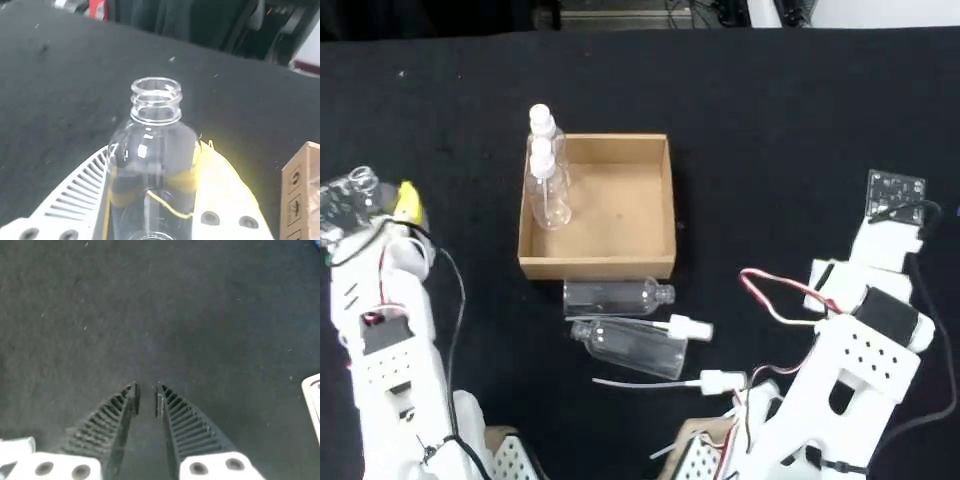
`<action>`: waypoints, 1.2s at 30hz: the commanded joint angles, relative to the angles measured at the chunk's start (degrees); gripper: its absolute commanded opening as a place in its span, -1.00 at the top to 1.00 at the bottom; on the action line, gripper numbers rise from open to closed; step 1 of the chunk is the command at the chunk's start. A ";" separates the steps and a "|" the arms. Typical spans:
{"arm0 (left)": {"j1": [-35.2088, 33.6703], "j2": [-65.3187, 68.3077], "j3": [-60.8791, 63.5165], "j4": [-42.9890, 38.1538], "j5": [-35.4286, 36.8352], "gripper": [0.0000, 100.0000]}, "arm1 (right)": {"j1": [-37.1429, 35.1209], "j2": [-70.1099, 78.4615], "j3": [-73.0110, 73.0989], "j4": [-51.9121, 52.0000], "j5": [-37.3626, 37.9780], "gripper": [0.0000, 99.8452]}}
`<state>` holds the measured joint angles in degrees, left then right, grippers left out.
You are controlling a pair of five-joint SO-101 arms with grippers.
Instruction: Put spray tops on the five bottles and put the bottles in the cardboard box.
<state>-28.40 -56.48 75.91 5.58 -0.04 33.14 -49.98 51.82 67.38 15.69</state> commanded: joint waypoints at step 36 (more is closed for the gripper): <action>1.01 -3.69 20.97 -36.92 0.79 0.88 | -31.56 -22.46 11.38 9.41 14.24 0.89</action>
<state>-27.08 -57.01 95.25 -25.36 0.13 2.29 -72.13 62.02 78.46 26.95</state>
